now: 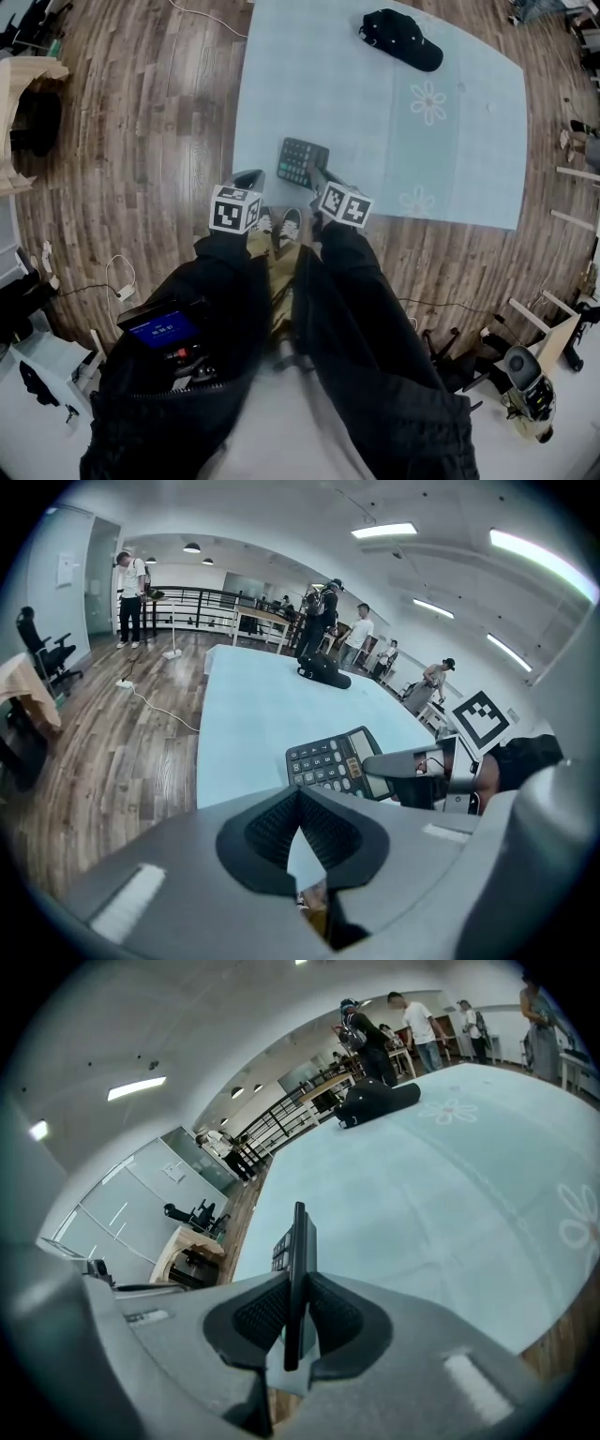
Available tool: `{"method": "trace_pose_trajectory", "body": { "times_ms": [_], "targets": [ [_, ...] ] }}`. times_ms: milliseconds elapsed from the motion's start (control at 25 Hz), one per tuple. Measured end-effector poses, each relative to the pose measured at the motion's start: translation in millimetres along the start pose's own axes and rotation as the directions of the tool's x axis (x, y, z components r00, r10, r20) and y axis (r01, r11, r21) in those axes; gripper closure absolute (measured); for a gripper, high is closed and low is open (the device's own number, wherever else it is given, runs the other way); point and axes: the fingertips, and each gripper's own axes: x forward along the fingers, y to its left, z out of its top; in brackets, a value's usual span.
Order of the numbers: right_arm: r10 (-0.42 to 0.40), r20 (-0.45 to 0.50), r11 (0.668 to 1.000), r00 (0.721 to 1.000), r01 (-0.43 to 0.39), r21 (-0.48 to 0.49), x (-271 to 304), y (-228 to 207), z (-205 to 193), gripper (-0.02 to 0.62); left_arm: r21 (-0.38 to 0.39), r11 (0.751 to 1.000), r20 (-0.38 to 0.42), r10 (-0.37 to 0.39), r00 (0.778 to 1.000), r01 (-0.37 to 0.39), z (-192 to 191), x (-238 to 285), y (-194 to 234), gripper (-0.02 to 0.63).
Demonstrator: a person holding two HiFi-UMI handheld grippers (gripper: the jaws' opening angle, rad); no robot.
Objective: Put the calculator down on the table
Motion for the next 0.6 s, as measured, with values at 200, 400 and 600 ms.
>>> {"method": "trace_pose_trajectory", "body": {
  "times_ms": [200,400,600],
  "targets": [
    [-0.009,-0.014,0.998,1.000,0.009,0.057,8,-12,-4,0.540,-0.008,1.000,-0.018,-0.008,1.000,0.008,-6,1,0,0.609],
    [-0.007,-0.036,0.993,0.999,0.011,0.116,13,-29,-9,0.532,-0.012,1.000,-0.026,-0.003,1.000,0.003,-11,-1,4,0.609],
    [-0.011,-0.060,0.990,0.998,0.019,0.137,19,-42,-14,0.522,-0.020,1.000,-0.036,0.015,0.999,-0.015,-18,-5,13,0.609]
  ]
}}
